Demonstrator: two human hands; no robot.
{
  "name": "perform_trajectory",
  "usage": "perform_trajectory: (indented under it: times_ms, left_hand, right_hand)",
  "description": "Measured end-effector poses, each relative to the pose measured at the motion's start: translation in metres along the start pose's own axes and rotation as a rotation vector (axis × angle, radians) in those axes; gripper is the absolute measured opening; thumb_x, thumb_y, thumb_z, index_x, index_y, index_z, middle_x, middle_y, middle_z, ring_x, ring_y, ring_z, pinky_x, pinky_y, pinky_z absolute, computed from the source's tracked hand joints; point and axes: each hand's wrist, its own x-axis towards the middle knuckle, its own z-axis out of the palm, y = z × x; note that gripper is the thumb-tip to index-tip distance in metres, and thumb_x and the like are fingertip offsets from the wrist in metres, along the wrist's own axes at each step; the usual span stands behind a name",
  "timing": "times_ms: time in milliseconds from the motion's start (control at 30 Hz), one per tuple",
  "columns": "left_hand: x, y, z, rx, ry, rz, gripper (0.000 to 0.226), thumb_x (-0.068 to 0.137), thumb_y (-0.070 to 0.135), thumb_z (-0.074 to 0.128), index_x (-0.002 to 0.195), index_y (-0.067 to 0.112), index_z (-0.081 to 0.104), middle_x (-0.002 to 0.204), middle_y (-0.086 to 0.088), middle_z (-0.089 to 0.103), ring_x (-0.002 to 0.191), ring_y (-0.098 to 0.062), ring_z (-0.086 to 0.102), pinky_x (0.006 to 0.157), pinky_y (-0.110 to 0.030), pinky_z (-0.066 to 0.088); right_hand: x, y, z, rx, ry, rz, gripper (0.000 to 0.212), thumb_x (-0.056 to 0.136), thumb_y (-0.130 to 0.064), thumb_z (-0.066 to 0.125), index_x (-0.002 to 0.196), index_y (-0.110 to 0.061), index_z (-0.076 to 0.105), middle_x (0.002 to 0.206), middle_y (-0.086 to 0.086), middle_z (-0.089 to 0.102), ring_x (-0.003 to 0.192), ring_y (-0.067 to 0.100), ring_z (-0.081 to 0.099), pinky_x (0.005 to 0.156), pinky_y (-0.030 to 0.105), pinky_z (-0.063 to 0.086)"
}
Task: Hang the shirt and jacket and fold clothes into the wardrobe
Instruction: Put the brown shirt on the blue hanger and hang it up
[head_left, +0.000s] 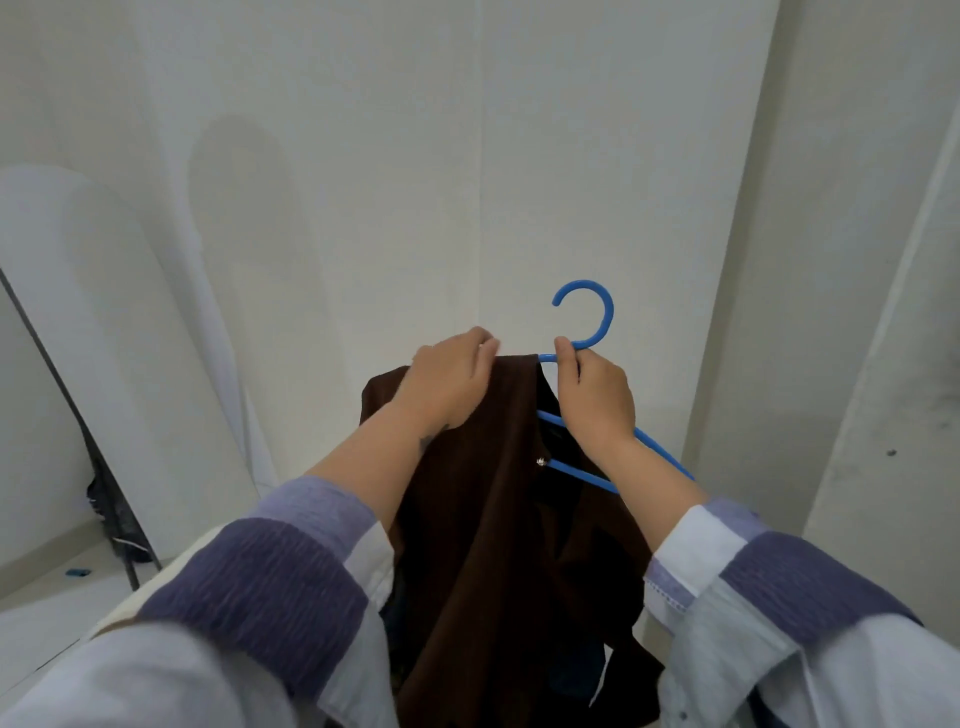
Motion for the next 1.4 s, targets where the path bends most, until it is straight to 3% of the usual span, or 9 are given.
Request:
perform_trajectory:
  times_ms: [100,333,633,700,767,833,1033,1167,1400]
  left_hand:
    - [-0.018,-0.030,-0.010,0.224,0.102,-0.034,0.040,0.101,0.038,0.021,0.109,0.022,0.057,0.106,0.005,0.064,0.101,-0.020,0.057,0.092,-0.040,0.035]
    - [-0.037,-0.026,-0.013,0.167,0.168,-0.093,0.037,0.103,0.027,0.021,0.075,0.015,0.042,0.072,0.000,0.046,0.076,-0.028,0.049,0.077,-0.040,0.039]
    - [-0.028,0.067,0.004,0.272,0.176,0.144,0.039,0.102,0.028,0.018,0.097,0.015,0.055,0.090,-0.002,0.060,0.077,-0.022,0.047,0.067,-0.035,0.032]
    - [-0.026,0.078,0.004,0.265,0.165,0.188,0.044,0.100,0.037,0.017,0.094,0.016,0.054,0.084,0.000,0.056,0.079,-0.022,0.050,0.067,-0.034,0.028]
    - [-0.025,0.087,0.003,0.203,0.168,0.173,0.051,0.096,0.055,0.020,0.085,0.016,0.052,0.077,0.004,0.050,0.077,-0.020,0.049,0.069,-0.033,0.030]
    - [-0.024,0.097,0.004,0.233,0.155,0.179,0.052,0.092,0.062,0.028,0.089,0.016,0.053,0.081,0.004,0.050,0.080,-0.018,0.048,0.073,-0.034,0.032]
    - [-0.017,0.141,0.006,0.244,0.210,0.186,0.051,0.093,0.060,0.031,0.094,0.015,0.055,0.092,-0.001,0.062,0.086,-0.020,0.053,0.076,-0.034,0.035]
    - [-0.014,0.183,0.012,0.273,0.235,0.229,0.051,0.093,0.060,0.032,0.095,0.015,0.056,0.094,-0.001,0.062,0.089,-0.021,0.053,0.078,-0.036,0.037]
    - [-0.023,0.267,0.024,0.138,0.298,0.262,0.048,0.094,0.057,0.035,0.093,0.013,0.055,0.095,-0.004,0.063,0.094,-0.025,0.054,0.078,-0.036,0.034]
  right_hand:
    - [-0.005,-0.003,-0.013,0.032,0.050,0.004,0.051,0.101,-0.042,0.031,0.056,-0.019,0.040,0.053,-0.003,0.043,0.050,0.011,0.042,0.049,0.026,0.032]
    - [-0.022,-0.015,-0.032,-0.029,0.051,0.005,0.051,0.102,-0.042,0.031,0.055,-0.021,0.035,0.053,-0.004,0.040,0.049,0.010,0.037,0.050,0.026,0.027]
    - [-0.024,-0.023,-0.077,-0.084,0.028,0.034,0.049,0.102,-0.043,0.027,0.059,-0.021,0.038,0.058,-0.004,0.042,0.055,0.010,0.040,0.054,0.028,0.031]
    - [-0.027,-0.021,-0.091,-0.034,0.007,0.048,0.050,0.102,-0.042,0.026,0.069,-0.013,0.049,0.065,-0.002,0.047,0.061,0.012,0.043,0.062,0.032,0.037]
    - [-0.031,-0.019,-0.103,0.026,-0.027,0.069,0.048,0.103,-0.041,0.025,0.096,-0.008,0.058,0.083,0.002,0.054,0.078,0.013,0.049,0.076,0.034,0.041]
    - [-0.034,-0.014,-0.112,0.022,-0.031,0.050,0.044,0.103,-0.039,0.024,0.111,-0.010,0.056,0.096,0.003,0.058,0.093,0.017,0.054,0.082,0.030,0.038]
    - [-0.064,0.031,-0.129,-0.395,0.518,-0.106,0.029,0.095,-0.035,0.040,0.107,-0.013,0.054,0.105,0.003,0.057,0.098,0.022,0.048,0.081,0.036,0.040]
    - [-0.099,0.075,-0.156,-0.566,0.654,-0.211,0.015,0.085,-0.022,0.061,0.095,-0.013,0.054,0.104,0.009,0.054,0.096,0.024,0.045,0.075,0.040,0.043]
    - [-0.138,0.127,-0.215,-0.487,0.333,-0.106,0.013,0.091,-0.015,0.058,0.101,-0.017,0.067,0.100,-0.002,0.064,0.093,0.015,0.057,0.078,0.034,0.053]
